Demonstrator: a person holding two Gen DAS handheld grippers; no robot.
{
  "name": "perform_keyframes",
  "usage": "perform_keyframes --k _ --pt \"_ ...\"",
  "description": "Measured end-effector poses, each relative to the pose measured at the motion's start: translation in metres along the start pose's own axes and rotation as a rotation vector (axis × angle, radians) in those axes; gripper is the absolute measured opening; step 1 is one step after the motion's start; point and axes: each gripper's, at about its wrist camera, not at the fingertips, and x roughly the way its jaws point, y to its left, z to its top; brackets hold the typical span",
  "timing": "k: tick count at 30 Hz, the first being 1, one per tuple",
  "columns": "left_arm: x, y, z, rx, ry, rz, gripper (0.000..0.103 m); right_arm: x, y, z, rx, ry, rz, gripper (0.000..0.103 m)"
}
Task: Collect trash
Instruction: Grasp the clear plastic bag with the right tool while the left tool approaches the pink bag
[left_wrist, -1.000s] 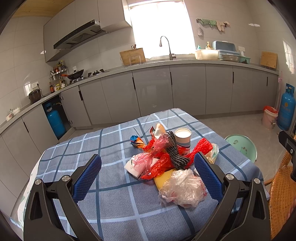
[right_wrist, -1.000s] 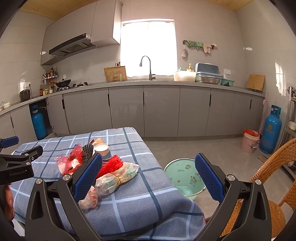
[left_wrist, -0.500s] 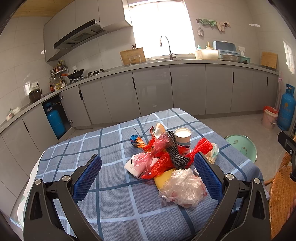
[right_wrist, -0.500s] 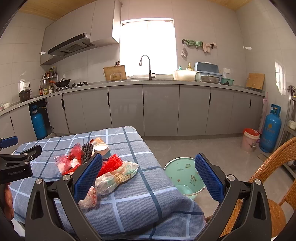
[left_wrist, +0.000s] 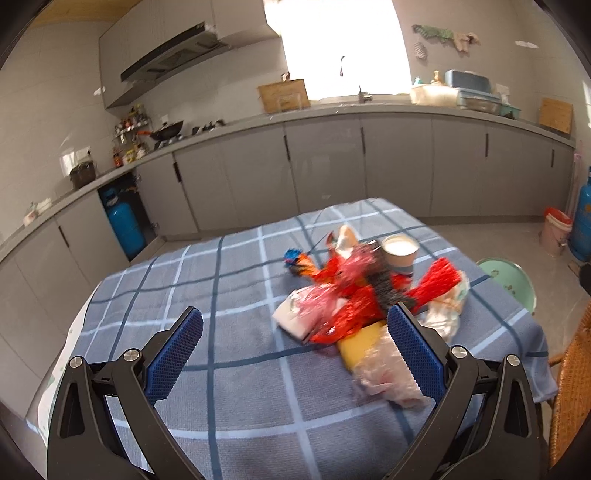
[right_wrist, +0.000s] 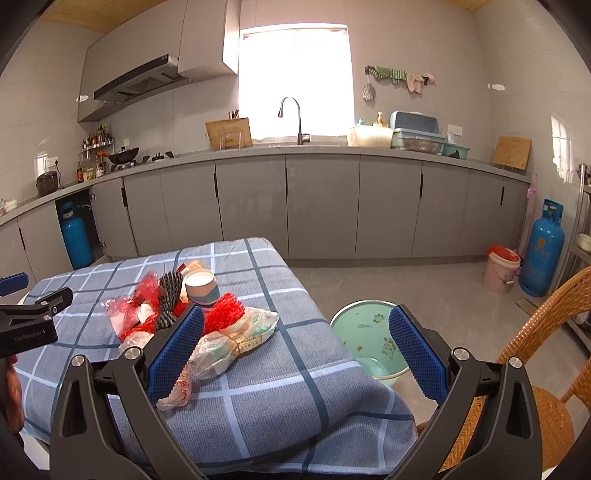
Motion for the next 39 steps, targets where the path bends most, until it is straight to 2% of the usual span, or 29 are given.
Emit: perform_keyframes --k 4,10,17,23,26,28,29,33,36,39 --pt "0.025 0.022 -0.016 -0.038 0.055 0.048 0.099 0.019 0.017 -0.011 -0.015 0.055 0.040 0.098" --pt "0.055 0.034 -0.039 -0.068 0.126 0.061 0.099 0.053 0.070 -0.033 -0.122 0.130 0.137 0.098" --pt "0.075 0.045 -0.055 -0.114 0.189 0.046 0.099 0.075 0.118 -0.046 -0.219 0.184 0.239 0.097" --pt "0.082 0.050 -0.063 -0.135 0.209 0.021 0.099 0.082 0.143 -0.049 -0.255 0.203 0.287 0.096" --pt "0.083 0.053 -0.065 -0.146 0.209 0.007 0.099 0.090 0.150 -0.056 -0.283 0.258 0.304 0.083" --pt "0.082 0.054 -0.066 -0.149 0.206 0.002 0.099 0.096 0.152 -0.063 -0.279 0.308 0.339 0.064" --pt "0.081 0.054 -0.065 -0.149 0.205 0.001 0.099 0.096 0.153 -0.065 -0.282 0.323 0.344 0.059" --pt "0.077 0.057 -0.064 -0.157 0.194 -0.003 0.099 0.088 0.156 -0.064 -0.294 0.313 0.384 0.036" --pt "0.074 0.057 -0.062 -0.154 0.186 -0.003 0.098 0.079 0.153 -0.061 -0.288 0.292 0.399 0.028" --pt "0.073 0.055 -0.059 -0.145 0.180 -0.001 0.098 0.068 0.145 -0.054 -0.257 0.261 0.405 0.026"
